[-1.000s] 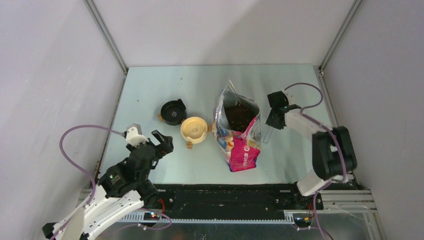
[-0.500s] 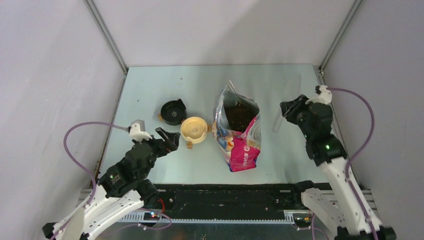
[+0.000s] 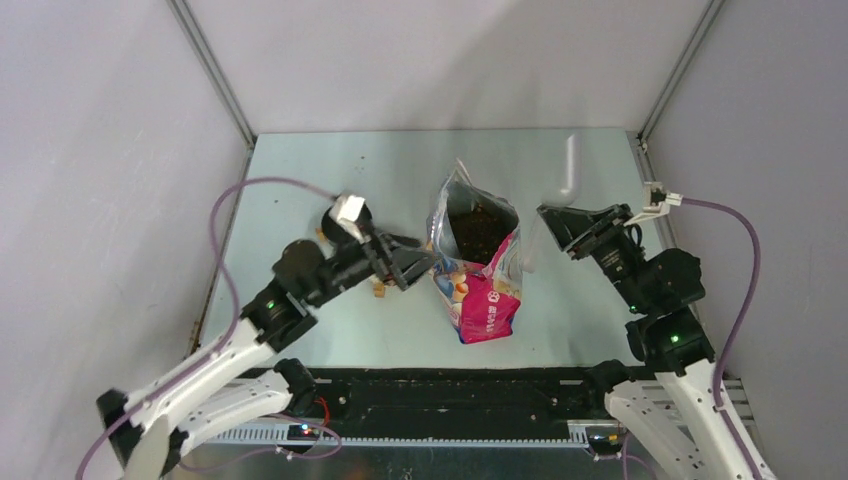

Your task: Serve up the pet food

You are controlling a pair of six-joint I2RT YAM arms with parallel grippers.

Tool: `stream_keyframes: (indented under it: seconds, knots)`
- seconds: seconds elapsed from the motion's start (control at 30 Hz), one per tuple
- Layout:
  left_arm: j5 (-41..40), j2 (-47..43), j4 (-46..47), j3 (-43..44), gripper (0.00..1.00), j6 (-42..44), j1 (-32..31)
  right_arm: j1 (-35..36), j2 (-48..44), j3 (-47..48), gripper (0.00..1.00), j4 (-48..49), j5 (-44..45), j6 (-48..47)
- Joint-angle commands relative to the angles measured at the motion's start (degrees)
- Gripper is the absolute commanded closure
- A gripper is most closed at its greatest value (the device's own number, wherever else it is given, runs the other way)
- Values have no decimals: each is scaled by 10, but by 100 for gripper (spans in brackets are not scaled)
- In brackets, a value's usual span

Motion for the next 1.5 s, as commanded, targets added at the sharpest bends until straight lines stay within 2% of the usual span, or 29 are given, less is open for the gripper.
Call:
stream_keyframes:
  seconds: [0.0,0.17,0.43,0.73,0.87,0.97,1.0,1.13,1.17,1.2,1.23,1.3,1.33,1.37,1.4,1.43,1.47]
  knots:
    - [242,132,160,116,1,15,-16,91,17,1,100,96,37,26]
    - [266,233,125,207,1,54,-63,206,28,0,100,180,113,-4]
    - [280,275,168,230,1,48,-74,277,43,-21,100,257,159,-4]
    - [358,297,184,253,3,55,-79,297,55,-24,100,312,78,-34]
    - [398,318,186,270,23,37,-79,298,57,-24,100,318,73,-39]
    - [408,327,186,278,46,30,-80,298,57,-24,100,318,68,-40]
    - [408,328,185,279,51,29,-80,298,58,-24,100,317,66,-40]
    - [390,317,164,276,84,44,-80,298,51,-24,99,293,65,-46]
    - [383,309,154,276,89,53,-80,298,47,-24,97,279,66,-49]
    - [358,305,127,278,98,71,-80,298,44,-24,90,272,67,-54]
    - [344,296,110,280,99,99,-80,298,40,-24,85,257,67,-57]
    - [298,285,21,294,100,138,-80,298,33,-24,67,231,66,-70]
    - [270,281,-4,305,100,151,-80,298,29,-24,61,211,64,-79]
    - [256,279,-58,320,100,177,-79,298,26,-24,47,202,63,-83]
    - [226,278,-87,327,100,190,-80,298,21,-24,41,184,62,-87]
    - [211,277,-138,341,100,215,-81,298,19,-24,30,178,61,-92]
    - [177,275,-165,348,100,225,-85,298,15,-24,26,167,56,-102]
